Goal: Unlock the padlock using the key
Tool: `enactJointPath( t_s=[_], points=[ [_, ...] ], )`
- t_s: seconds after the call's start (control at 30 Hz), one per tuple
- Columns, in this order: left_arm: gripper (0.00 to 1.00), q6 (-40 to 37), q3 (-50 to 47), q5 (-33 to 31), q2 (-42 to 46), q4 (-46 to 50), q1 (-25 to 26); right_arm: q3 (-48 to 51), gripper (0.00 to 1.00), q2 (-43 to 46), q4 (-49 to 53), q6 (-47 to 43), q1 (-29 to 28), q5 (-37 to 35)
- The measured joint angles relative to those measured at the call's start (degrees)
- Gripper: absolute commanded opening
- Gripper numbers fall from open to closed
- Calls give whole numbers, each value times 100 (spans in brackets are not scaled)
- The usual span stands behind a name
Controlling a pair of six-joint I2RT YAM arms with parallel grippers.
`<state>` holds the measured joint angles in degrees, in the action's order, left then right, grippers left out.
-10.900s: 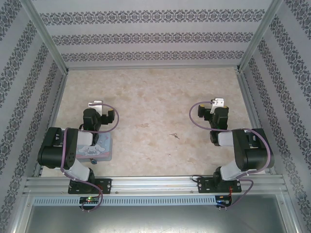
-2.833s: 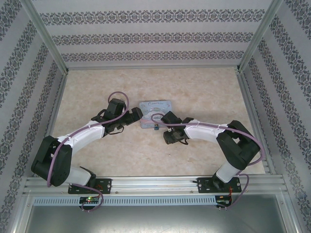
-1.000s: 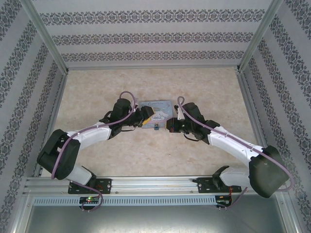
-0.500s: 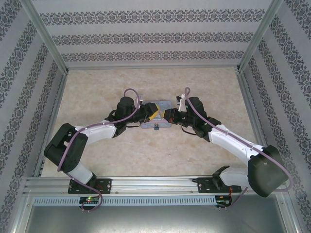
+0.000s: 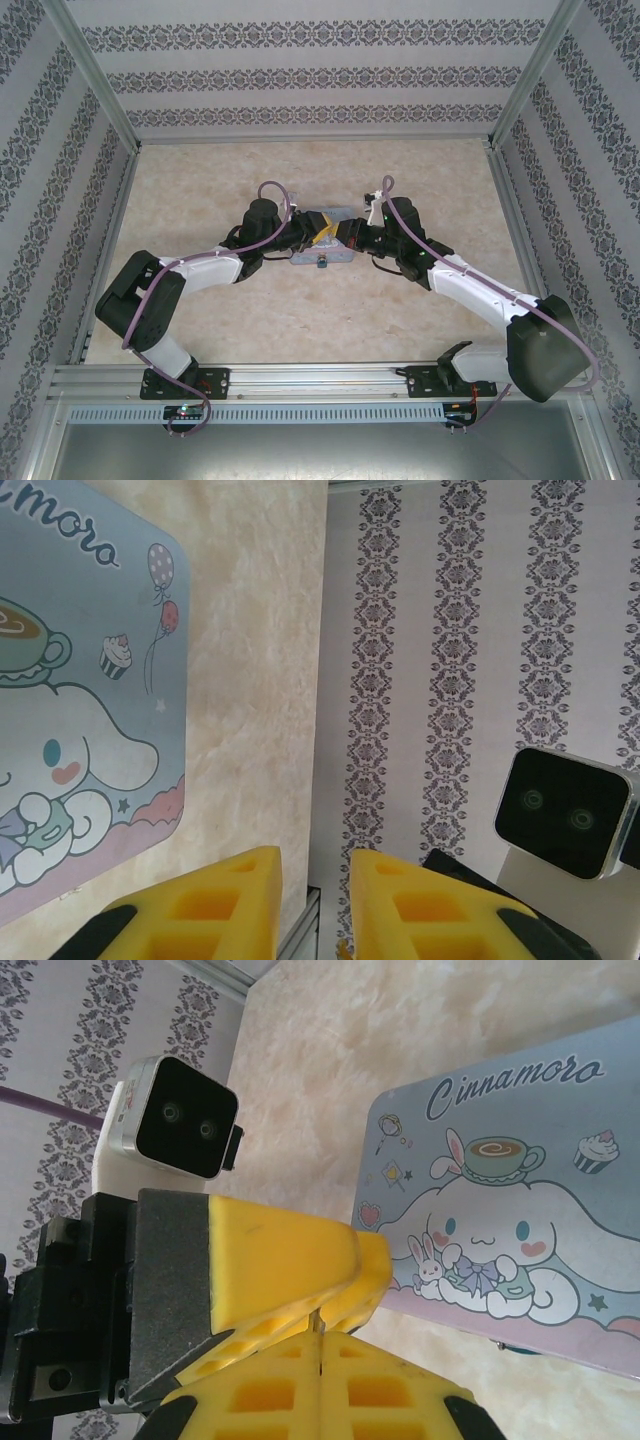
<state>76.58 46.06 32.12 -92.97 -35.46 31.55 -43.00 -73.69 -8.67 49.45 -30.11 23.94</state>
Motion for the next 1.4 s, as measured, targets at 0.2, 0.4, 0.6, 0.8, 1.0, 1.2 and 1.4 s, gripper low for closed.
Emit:
enactJointPath(
  t_s=[0.2, 0.4, 0.6, 0.8, 1.0, 1.2, 1.4],
  points=[
    [13, 24, 4, -24, 0, -20, 0, 7, 0, -4, -22, 17, 2, 15],
    [0, 46, 15, -90, 0, -31, 0, 55, 0, -42, -59, 20, 39, 61],
    [0, -2, 39, -85, -7, -37, 0, 129, 47, -66, -107, 37, 79, 98],
    [0, -562, 133, -83, 4, -2, -2, 389, 54, 245, -140, 144, 623, 168],
    [0, -1355, 164, -59, 107, -22, -4, 417, 49, 529, -387, 212, 975, 459],
    [0, -1683, 223, 11, 146, -461, -4, 417, 43, 424, -1137, 393, 975, 970],
    [0, -1679, 223, -42, 146, -1023, -4, 420, 40, 188, -1779, 599, 942, 1266]
  ],
)
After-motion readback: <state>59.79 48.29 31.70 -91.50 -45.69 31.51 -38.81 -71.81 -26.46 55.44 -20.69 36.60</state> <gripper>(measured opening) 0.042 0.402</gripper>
